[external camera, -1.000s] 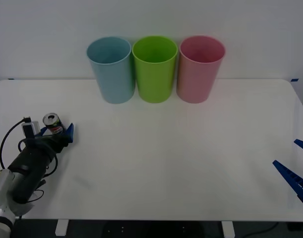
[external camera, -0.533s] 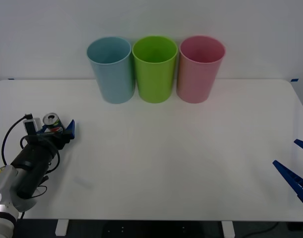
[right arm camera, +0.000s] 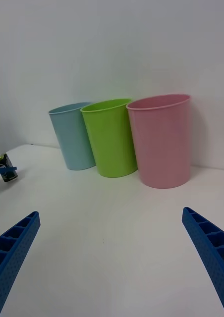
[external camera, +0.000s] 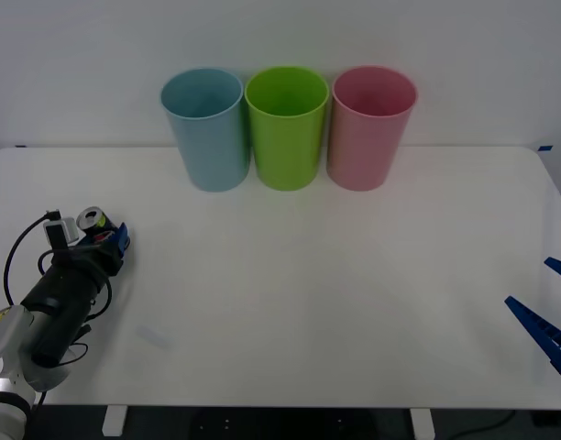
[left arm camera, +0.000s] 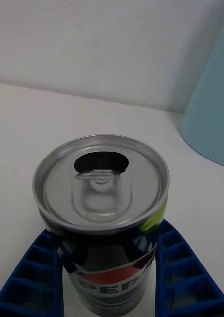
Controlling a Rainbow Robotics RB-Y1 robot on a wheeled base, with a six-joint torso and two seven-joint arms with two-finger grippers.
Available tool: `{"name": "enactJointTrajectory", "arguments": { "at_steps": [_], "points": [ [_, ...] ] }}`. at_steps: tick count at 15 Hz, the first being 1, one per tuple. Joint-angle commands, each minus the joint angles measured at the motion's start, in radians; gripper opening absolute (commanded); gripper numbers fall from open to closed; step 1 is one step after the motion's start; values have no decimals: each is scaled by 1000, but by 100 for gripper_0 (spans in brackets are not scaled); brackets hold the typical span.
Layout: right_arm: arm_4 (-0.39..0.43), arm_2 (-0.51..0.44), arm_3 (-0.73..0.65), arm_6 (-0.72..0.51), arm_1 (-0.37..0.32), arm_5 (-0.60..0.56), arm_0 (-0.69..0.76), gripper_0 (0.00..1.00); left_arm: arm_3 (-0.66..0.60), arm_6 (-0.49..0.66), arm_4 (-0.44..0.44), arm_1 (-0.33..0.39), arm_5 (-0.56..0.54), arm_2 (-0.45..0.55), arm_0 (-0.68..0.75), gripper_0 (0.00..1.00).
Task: Grasp the object on the table and drop it into the matching bin: aluminum can to the light blue bin, PET bottle to the pink bin.
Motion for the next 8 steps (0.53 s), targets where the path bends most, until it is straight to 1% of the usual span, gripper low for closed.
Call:
{"name": "enactJointTrajectory", "arguments": {
  "at_steps": [1, 5, 8],
  "points": [
    [0, 0, 0, 0, 0, 0, 0, 100, 0, 1, 4, 1, -2, -4, 2, 0],
    [0, 0, 0, 0, 0, 0, 0, 100, -14, 1, 7, 1, -2, -3, 6, 0],
    [0, 0, 0, 0, 0, 0, 0, 100, -97, 12, 10, 1, -12, -3, 51, 0]
  ]
}}
